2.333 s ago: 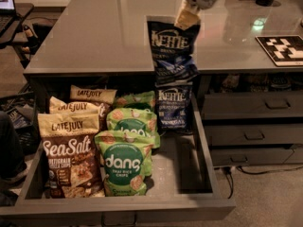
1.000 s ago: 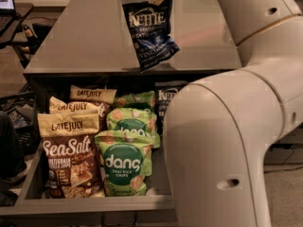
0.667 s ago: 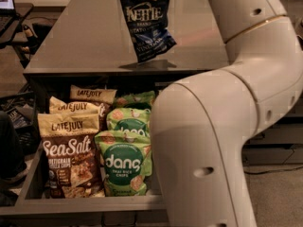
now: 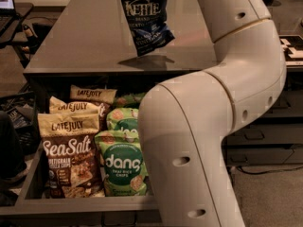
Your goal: Pick blue chip bag from top drawer and place on counter
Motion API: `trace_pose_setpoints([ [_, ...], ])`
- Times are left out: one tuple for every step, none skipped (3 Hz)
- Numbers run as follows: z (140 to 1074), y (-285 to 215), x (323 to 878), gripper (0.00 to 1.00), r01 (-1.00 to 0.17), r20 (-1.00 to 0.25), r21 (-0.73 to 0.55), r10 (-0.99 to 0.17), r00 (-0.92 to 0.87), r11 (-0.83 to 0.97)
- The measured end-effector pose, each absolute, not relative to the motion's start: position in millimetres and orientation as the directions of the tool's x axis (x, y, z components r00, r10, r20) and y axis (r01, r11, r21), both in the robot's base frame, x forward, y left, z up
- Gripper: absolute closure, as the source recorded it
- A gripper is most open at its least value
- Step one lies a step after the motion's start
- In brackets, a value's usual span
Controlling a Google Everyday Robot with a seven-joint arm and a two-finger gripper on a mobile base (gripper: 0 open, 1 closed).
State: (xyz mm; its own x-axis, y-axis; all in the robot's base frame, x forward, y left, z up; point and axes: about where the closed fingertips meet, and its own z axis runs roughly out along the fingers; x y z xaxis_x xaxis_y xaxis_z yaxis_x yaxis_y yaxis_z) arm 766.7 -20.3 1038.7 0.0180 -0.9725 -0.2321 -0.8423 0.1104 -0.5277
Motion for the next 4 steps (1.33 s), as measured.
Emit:
trace_pose_setpoints([
  [1026,-15,773,1.00,-0.851,-0.216,-0.516,-0.976,0.017,0.100],
  [995,-4,777,1.00,-0.883,-0.202,-0.462,-0.979,0.021,0.077],
  [967,10,780,1.00,-0.908,-0.182,-0.418,-0.982,0.039,0.042],
  [966,10,781,0.82,-0.908,-0.182,-0.417,-0.982,0.039,0.041],
])
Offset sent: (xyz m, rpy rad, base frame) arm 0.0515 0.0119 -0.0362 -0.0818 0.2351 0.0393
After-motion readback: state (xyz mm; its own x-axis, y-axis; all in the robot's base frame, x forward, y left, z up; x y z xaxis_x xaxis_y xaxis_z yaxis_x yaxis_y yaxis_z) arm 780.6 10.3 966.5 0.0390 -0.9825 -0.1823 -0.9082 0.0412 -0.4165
